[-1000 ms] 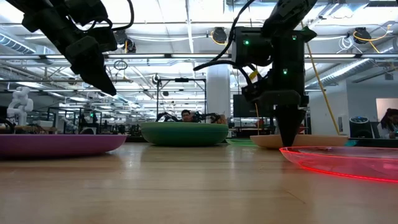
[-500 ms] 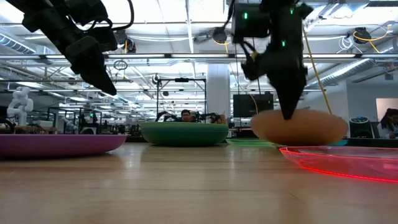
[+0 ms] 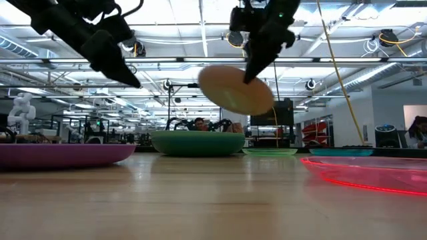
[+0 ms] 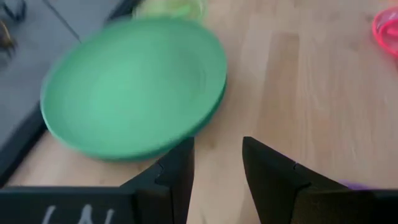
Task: Stack plastic plates
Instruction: Stack the light pink plate on top of the green plate
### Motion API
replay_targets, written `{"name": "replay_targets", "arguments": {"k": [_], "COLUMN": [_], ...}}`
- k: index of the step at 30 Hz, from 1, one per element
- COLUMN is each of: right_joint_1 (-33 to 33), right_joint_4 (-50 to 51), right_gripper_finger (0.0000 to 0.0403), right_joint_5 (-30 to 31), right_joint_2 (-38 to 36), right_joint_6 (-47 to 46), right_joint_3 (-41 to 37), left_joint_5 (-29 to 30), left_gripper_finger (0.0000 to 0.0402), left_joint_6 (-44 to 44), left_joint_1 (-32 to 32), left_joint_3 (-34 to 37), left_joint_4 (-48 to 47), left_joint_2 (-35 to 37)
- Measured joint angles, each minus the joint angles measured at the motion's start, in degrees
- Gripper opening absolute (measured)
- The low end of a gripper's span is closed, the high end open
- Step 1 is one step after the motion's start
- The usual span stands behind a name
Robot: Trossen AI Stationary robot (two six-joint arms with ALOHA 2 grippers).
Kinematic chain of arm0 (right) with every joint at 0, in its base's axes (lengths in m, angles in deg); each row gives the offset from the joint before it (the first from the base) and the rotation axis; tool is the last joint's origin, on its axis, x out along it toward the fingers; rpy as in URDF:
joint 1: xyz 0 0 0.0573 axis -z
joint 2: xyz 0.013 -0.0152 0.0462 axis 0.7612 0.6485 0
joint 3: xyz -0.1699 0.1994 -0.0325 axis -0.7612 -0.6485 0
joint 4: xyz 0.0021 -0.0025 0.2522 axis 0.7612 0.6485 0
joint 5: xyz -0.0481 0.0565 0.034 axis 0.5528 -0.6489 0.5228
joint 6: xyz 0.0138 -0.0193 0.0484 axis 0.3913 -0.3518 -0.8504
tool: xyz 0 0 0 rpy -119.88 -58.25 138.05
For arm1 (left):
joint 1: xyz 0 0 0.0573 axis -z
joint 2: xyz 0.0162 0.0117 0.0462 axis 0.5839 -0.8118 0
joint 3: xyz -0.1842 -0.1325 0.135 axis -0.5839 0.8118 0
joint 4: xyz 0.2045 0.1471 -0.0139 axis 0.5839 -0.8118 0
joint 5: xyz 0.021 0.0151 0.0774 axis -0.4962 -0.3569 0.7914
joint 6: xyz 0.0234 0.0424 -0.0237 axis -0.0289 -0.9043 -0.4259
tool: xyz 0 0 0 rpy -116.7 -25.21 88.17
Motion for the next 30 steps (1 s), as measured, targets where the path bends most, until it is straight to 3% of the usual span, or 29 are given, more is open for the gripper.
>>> {"name": "replay_targets", "arguments": {"k": [4,13,23,30], "right_joint_1": [3.4,7.5,7.9,7.9], "right_joint_4": [-7.2,-12.6,-18.1,-21.4], "right_gripper_finger": [0.0006,0.0007,0.0052,0.0112], "right_joint_5": [-0.1,-0.1,0.2,0.5], "right_joint_2": [3.4,11.1,13.6,13.6], "right_joint_6": [14.6,25.8,27.3,24.9], "right_joint_3": [0.1,0.0,0.0,0.0], "left_joint_5": [0.5,5.5,5.6,5.6], "left_gripper_finger": [0.0143,0.0143,0.0143,0.0143], "left_joint_6": [-3.8,-3.9,-2.7,6.4], "left_joint_1": [-0.3,-3.3,-5.2,-4.0], "left_joint_3": [0.0,0.0,0.0,0.0], "left_joint_4": [3.9,5.4,6.6,5.6], "left_joint_2": [0.0,0.0,0.0,0.0]}}
